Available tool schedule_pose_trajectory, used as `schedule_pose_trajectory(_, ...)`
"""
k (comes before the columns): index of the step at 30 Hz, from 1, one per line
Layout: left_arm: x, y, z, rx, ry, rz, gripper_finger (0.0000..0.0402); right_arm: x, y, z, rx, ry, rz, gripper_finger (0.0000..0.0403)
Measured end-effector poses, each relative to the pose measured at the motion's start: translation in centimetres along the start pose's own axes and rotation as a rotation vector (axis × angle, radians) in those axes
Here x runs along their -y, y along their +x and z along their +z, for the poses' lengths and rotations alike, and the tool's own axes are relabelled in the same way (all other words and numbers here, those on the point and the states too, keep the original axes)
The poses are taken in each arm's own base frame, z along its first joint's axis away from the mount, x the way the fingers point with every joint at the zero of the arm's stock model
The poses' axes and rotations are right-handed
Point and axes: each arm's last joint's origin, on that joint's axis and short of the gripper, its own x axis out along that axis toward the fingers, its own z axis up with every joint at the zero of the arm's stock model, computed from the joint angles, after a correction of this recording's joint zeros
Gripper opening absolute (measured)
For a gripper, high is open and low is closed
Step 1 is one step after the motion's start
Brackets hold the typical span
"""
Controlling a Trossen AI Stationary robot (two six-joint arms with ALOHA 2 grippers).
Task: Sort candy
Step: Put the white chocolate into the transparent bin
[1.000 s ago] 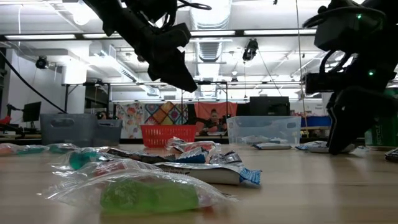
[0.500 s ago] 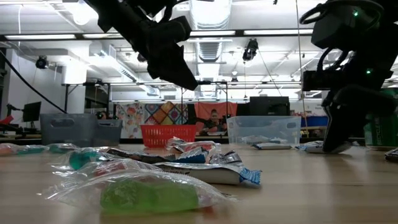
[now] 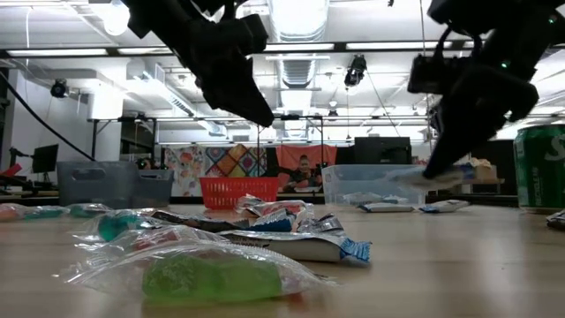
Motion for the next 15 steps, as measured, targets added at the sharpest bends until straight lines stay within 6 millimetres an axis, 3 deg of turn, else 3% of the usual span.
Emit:
schedule_pose_trajectory(9, 0.5, -2.8, 0.6, 0.038, 0.026, -0.02, 0.0107, 0.2, 0.1, 2.5, 0.213, -0.038, 0.028, 0.0009)
schedule_pose_trajectory(15, 1.0, -5.5, 1.4, 0.122, 0.064, -0.052, 0.0107, 2.9, 0.3, 5.1, 0.358, -0.07, -0.059, 0.0009)
